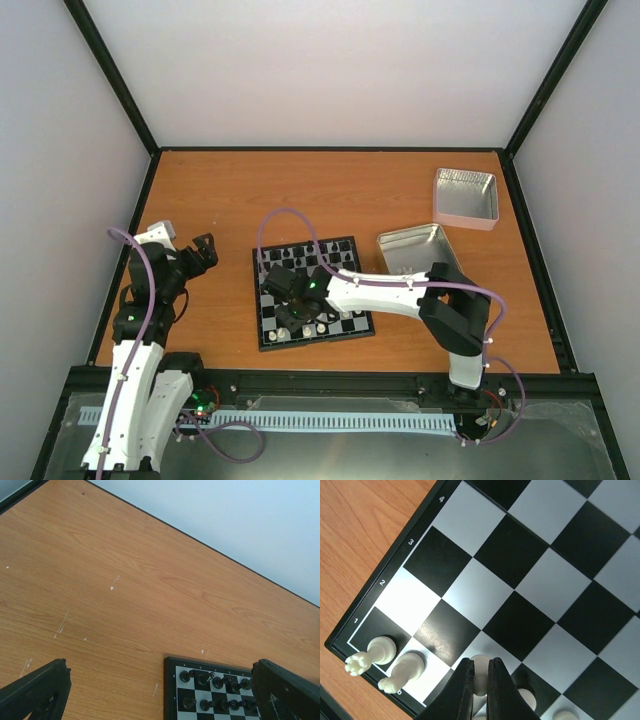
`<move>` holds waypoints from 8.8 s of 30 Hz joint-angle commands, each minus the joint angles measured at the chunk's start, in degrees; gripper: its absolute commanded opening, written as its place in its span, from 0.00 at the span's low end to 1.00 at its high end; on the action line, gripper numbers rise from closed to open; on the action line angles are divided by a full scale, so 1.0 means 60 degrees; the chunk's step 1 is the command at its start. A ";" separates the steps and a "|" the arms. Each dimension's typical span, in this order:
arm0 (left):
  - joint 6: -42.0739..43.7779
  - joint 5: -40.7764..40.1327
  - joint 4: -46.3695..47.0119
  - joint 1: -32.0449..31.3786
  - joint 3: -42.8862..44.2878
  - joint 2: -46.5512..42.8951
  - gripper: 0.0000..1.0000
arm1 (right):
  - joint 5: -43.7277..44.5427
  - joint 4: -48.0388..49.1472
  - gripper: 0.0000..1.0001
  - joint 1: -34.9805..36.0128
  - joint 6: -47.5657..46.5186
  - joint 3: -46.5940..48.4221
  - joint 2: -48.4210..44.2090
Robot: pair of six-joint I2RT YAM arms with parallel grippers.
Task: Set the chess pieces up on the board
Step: Place the chess piece on the chessboard, then pick up the chess piece from the storage box, then place the chess piece on the chessboard, then pick up the chess piece from the storage box, then place the chess piece on the chessboard.
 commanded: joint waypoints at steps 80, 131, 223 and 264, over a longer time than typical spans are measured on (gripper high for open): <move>0.0182 -0.0006 0.0141 -0.0034 0.0340 0.0071 1.00 | 0.1195 0.0740 0.06 -0.7534 0.0440 -0.3807 -0.2210; 0.0167 -0.0021 0.0139 -0.0031 0.0334 0.0024 1.00 | -0.0322 -0.1367 0.08 0.0377 -0.0257 0.1948 0.1473; 0.0152 -0.0049 0.0127 -0.0035 0.0340 0.0079 1.00 | 0.1133 0.0447 0.10 -0.8158 0.0717 -0.3765 -0.2106; 0.0152 -0.0067 0.0119 -0.0036 0.0338 -0.0128 1.00 | -0.0687 -0.1336 0.07 0.0227 -0.0106 0.3078 0.1638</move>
